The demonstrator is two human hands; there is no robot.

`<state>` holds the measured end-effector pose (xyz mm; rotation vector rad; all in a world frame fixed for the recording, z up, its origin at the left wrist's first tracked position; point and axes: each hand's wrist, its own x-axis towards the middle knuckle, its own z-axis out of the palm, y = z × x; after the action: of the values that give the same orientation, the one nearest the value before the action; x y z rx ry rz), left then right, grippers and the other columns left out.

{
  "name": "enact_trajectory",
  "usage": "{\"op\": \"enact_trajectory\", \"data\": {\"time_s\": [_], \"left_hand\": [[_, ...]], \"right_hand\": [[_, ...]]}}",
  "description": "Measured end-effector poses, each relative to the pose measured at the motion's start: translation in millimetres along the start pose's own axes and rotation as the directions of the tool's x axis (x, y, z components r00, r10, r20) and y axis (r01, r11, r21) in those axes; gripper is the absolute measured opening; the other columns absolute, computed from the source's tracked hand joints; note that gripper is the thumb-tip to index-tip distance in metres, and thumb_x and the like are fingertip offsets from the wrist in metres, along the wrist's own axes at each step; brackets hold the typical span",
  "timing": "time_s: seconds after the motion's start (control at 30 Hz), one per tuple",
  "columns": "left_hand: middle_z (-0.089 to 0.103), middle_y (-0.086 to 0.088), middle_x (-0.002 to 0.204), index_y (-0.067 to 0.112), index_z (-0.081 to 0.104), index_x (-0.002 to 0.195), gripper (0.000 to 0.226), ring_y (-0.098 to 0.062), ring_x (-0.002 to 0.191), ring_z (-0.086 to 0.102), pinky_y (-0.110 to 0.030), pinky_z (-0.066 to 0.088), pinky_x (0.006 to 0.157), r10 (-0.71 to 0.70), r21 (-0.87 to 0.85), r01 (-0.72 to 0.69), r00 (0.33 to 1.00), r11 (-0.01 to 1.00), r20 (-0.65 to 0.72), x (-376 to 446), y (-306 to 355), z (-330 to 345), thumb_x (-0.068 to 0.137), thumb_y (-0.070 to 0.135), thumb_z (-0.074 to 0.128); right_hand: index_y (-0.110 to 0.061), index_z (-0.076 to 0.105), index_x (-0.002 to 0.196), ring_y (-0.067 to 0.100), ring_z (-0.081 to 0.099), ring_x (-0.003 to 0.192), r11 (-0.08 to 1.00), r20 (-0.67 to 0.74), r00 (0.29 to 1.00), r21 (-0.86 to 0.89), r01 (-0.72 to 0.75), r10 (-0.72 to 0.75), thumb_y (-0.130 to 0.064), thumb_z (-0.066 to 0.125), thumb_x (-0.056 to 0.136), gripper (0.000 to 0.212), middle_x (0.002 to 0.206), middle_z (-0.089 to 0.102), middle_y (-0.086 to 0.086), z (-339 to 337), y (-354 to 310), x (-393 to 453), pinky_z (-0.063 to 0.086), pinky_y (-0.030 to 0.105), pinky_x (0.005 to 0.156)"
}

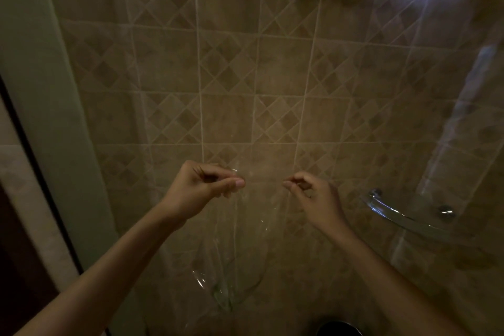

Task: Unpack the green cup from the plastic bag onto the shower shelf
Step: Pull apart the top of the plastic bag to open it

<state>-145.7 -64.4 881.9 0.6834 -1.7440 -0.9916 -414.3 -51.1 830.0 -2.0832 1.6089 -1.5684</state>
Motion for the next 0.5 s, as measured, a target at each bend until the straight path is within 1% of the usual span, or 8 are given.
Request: {"op": "enact_trajectory", "data": {"time_s": [0.1, 0.17, 0.23, 0.3, 0.37, 0.4, 0.47, 0.5], "left_hand": [[0.074, -0.003, 0.067, 0.010, 0.083, 0.082, 0.015, -0.012, 0.060, 0.062, -0.021, 0.048, 0.057, -0.020, 0.018, 0.020, 1.000, 1.000, -0.014, -4.0, -2.8, -10.7, 0.072, 0.021, 0.083], [0.075, -0.003, 0.068, 0.010, 0.083, 0.081, 0.018, -0.013, 0.061, 0.061, -0.024, 0.048, 0.058, -0.031, 0.000, 0.031, 0.998, 1.000, -0.046, -6.9, -4.4, -16.6, 0.069, 0.024, 0.084], [0.076, -0.003, 0.069, 0.011, 0.083, 0.081, 0.019, -0.012, 0.060, 0.062, -0.020, 0.048, 0.057, -0.022, -0.003, 0.022, 0.998, 1.000, -0.053, -9.3, -4.0, -18.4, 0.069, 0.026, 0.083], [0.076, -0.002, 0.069, 0.011, 0.083, 0.082, 0.019, -0.009, 0.060, 0.063, -0.018, 0.049, 0.056, -0.009, -0.003, 0.009, 0.999, 1.000, -0.046, -10.2, -1.7, -17.0, 0.070, 0.026, 0.083], [0.076, -0.002, 0.068, 0.011, 0.083, 0.082, 0.021, -0.008, 0.060, 0.063, -0.017, 0.050, 0.056, 0.001, -0.010, -0.002, 0.999, 1.000, -0.053, -9.2, 1.5, -14.5, 0.069, 0.028, 0.083], [0.075, -0.002, 0.067, 0.011, 0.083, 0.082, 0.021, -0.008, 0.059, 0.063, -0.017, 0.049, 0.056, 0.005, -0.016, -0.005, 0.998, 1.000, -0.056, -8.5, 2.8, -13.4, 0.069, 0.028, 0.083], [0.076, -0.002, 0.068, 0.012, 0.083, 0.082, 0.020, -0.009, 0.059, 0.063, -0.018, 0.050, 0.056, 0.009, -0.022, -0.011, 0.999, 1.000, -0.047, -7.0, 4.2, -11.0, 0.069, 0.027, 0.083], [0.076, -0.001, 0.069, 0.013, 0.083, 0.082, 0.019, -0.009, 0.059, 0.062, -0.018, 0.049, 0.056, 0.012, -0.024, -0.013, 0.999, 1.000, -0.044, -6.3, 4.2, -10.2, 0.069, 0.027, 0.083]], "right_hand": [[-0.046, 0.066, 0.086, -0.007, 0.069, 0.078, 0.999, 0.018, 0.999, -0.028, 0.032, -0.031, -0.026, 0.071, 0.092, 0.021, 0.078, 0.069, -0.035, -7.3, -2.8, 3.8, 0.045, 0.003, 0.065], [-0.052, 0.064, 0.085, -0.007, 0.069, 0.077, 0.998, -0.015, 0.998, -0.019, 0.057, -0.057, -0.029, 0.067, 0.092, 0.024, 0.081, 0.069, -0.037, -14.4, -6.7, 8.6, 0.045, 0.002, 0.066], [-0.055, 0.061, 0.087, -0.008, 0.069, 0.078, 0.996, -0.051, 0.995, -0.031, 0.089, -0.090, -0.038, 0.061, 0.090, 0.018, 0.085, 0.068, -0.037, -19.2, -11.3, 11.8, 0.043, 0.000, 0.066], [-0.055, 0.060, 0.091, -0.006, 0.070, 0.079, 0.994, -0.079, 0.991, -0.011, 0.111, -0.111, -0.043, 0.057, 0.091, 0.012, 0.091, 0.068, -0.034, -18.6, -11.2, 11.6, 0.043, -0.001, 0.064], [-0.053, 0.060, 0.096, -0.001, 0.072, 0.078, 0.993, -0.104, 0.990, 0.055, 0.102, -0.096, -0.046, 0.061, 0.091, 0.009, 0.096, 0.070, -0.029, -14.7, -5.4, 8.0, 0.047, 0.003, 0.065], [-0.052, 0.060, 0.099, 0.001, 0.072, 0.078, 0.992, -0.105, 0.990, 0.075, 0.102, -0.094, -0.047, 0.064, 0.089, 0.011, 0.098, 0.071, -0.027, -12.6, -1.6, 5.5, 0.049, 0.005, 0.066], [-0.049, 0.061, 0.102, 0.000, 0.071, 0.078, 0.993, -0.099, 0.990, 0.051, 0.105, -0.100, -0.048, 0.069, 0.086, 0.018, 0.100, 0.071, -0.025, -8.2, 5.0, -0.8, 0.049, 0.005, 0.067], [-0.047, 0.063, 0.101, -0.002, 0.070, 0.077, 0.994, -0.103, 0.989, 0.024, 0.106, -0.103, -0.046, 0.070, 0.085, 0.018, 0.098, 0.071, -0.024, -6.3, 7.5, -2.5, 0.047, 0.002, 0.066]]}}
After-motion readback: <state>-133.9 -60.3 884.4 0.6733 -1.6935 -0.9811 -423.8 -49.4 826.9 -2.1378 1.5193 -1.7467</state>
